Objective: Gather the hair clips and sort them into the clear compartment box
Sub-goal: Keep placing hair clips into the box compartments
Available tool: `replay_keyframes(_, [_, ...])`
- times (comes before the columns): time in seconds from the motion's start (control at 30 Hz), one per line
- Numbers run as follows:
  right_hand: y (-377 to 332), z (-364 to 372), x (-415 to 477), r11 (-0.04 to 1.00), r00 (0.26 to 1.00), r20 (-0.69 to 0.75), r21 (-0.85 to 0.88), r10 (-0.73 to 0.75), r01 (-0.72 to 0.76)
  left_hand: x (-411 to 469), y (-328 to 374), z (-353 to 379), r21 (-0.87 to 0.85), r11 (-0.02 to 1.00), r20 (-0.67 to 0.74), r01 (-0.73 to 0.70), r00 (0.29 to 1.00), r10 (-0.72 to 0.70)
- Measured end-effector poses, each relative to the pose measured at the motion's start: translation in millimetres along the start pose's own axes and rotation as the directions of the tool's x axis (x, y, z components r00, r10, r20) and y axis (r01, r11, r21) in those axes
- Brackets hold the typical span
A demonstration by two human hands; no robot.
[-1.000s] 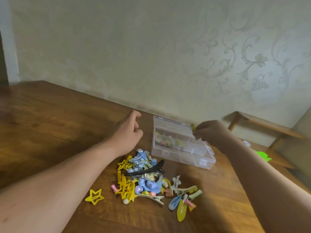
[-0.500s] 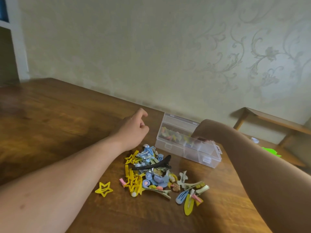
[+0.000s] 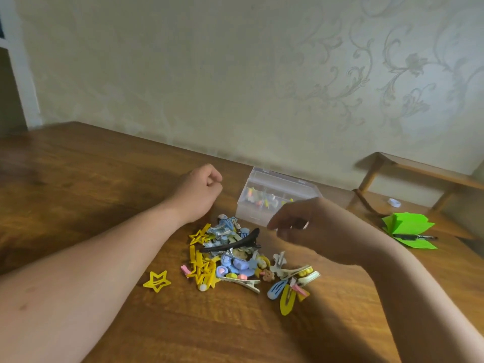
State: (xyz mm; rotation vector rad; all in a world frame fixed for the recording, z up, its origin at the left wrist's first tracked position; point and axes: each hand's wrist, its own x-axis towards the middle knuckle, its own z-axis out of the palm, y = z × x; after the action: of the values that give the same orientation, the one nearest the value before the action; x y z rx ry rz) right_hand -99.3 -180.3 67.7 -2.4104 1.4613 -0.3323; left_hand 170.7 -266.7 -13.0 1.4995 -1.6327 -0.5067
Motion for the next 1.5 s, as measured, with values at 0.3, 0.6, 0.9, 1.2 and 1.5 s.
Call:
replay_keyframes(0.3, [13.3,9.3,-2.2,0.996,0.974,0.223,-0.079,-0.030,0.048,1.7,1.4,3.3,0.004,1.000,0.011,-0.016,1.000,0.016])
replay_keyframes(0.6, [44.5,-6.0,0.1,0.992,0.975,-0.219,0.128,0.039,-0.011,-11.0,11.1,1.3,-0.087,0.965,0.182,-0.249,0.948,0.261])
replay_keyframes(0.9, [81.2,-26.5,54.2,0.881,0.811,-0.397,0.378,0.431,-0.284,-16.3,14.6,6.7,-0.039,0.951,0.274,-0.308,0.912,0.306])
replay_keyframes(1.2, [74.4,-24.4,93.8,0.863,0.863,-0.193,-0.115,0.467,-0.492,-24.4,20.4,5.1,-0.076,0.941,0.312,-0.331,0.888,0.338])
replay_keyframes(1.5, [76.9,-11.5,106.8,0.820,0.841,-0.176,-0.192,0.512,-0.539,-27.4,21.1,7.1,-0.084,0.936,0.312,-0.341,0.883,0.350])
